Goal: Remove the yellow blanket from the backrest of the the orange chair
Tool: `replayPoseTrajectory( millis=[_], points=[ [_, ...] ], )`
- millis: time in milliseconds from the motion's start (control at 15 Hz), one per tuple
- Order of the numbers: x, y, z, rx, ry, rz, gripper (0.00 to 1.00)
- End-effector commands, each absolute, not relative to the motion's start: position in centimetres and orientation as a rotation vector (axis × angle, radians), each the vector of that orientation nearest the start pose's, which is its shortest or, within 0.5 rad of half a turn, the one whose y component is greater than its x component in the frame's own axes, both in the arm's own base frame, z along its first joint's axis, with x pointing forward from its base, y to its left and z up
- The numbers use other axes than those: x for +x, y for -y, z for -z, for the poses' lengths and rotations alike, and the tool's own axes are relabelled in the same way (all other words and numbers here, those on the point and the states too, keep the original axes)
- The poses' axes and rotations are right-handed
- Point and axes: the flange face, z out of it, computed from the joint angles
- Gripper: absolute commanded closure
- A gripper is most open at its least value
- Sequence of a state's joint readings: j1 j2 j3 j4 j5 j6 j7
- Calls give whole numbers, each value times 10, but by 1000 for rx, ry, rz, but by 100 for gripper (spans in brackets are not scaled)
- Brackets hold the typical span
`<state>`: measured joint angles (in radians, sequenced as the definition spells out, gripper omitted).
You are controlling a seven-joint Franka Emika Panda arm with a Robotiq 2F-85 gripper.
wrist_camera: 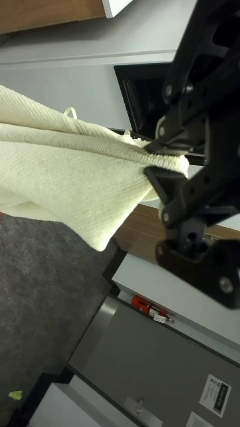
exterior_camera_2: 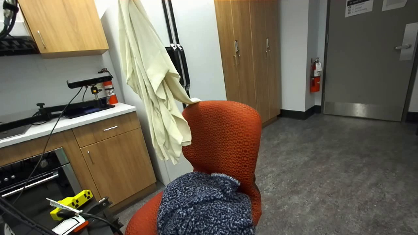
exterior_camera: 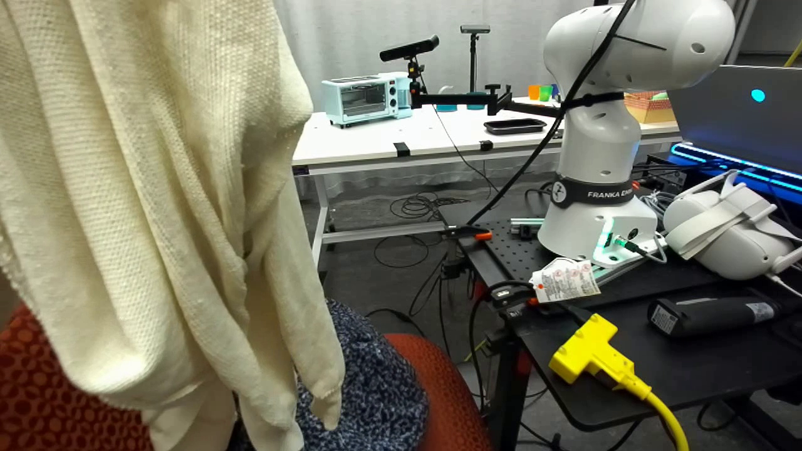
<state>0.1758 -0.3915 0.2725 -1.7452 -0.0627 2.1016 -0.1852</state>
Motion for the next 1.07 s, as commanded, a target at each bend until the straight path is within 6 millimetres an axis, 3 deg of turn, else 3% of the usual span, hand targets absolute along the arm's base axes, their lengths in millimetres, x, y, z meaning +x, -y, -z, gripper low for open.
replayPoseTrajectory(
  millis=[0, 600, 933, 1000],
  points=[
    [382, -231, -804, -2865, 846, 1125, 98],
    [379, -238, -804, -2910, 435, 1130, 98],
    [375, -242, -803, -2914, 449, 1077, 98],
    [374, -242, -803, -2918, 454, 1057, 66]
  ],
)
